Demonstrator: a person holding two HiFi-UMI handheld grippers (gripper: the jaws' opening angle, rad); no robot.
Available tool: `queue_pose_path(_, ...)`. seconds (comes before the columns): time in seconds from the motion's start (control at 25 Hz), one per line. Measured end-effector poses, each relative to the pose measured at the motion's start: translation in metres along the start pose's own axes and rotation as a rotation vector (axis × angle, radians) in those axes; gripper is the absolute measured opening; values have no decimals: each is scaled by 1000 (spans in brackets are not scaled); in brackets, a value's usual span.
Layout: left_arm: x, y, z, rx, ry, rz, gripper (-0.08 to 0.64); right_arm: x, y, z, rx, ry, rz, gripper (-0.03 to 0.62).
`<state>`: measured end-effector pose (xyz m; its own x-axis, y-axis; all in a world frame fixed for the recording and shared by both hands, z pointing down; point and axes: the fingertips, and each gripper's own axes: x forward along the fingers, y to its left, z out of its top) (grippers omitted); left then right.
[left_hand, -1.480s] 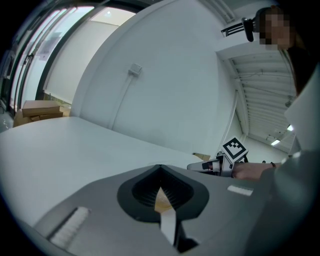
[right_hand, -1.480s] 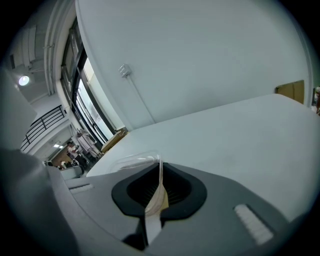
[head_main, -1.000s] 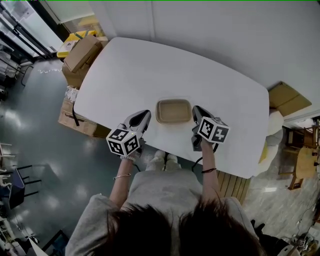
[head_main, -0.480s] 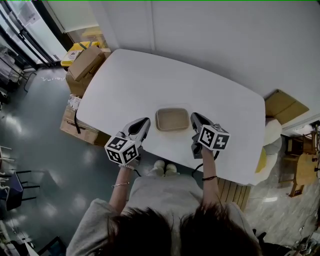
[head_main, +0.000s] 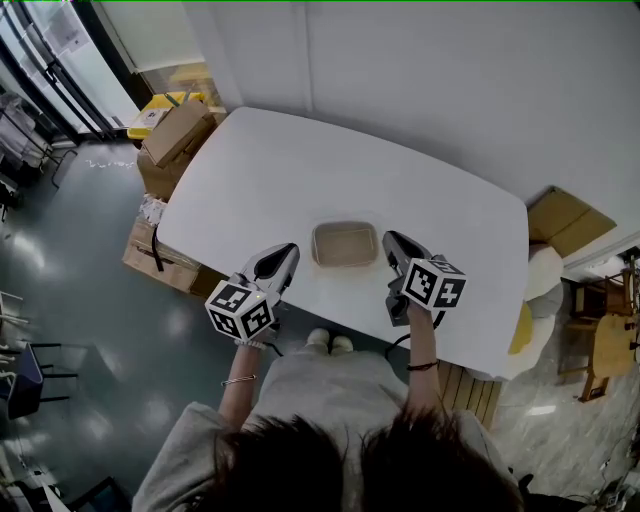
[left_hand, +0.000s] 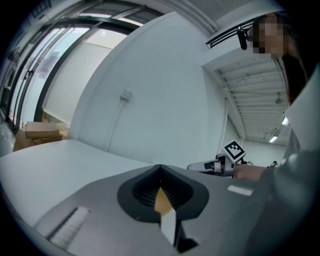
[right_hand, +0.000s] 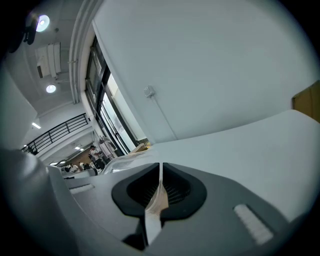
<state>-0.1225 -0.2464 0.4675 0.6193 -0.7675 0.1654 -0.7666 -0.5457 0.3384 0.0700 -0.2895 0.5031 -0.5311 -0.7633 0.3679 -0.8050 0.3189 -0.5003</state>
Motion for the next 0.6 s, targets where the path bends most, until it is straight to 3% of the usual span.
queue_pose_path(0.6,-37,-6,33,33,-96,20,-9,-20,46,28,-24,-63,123,32)
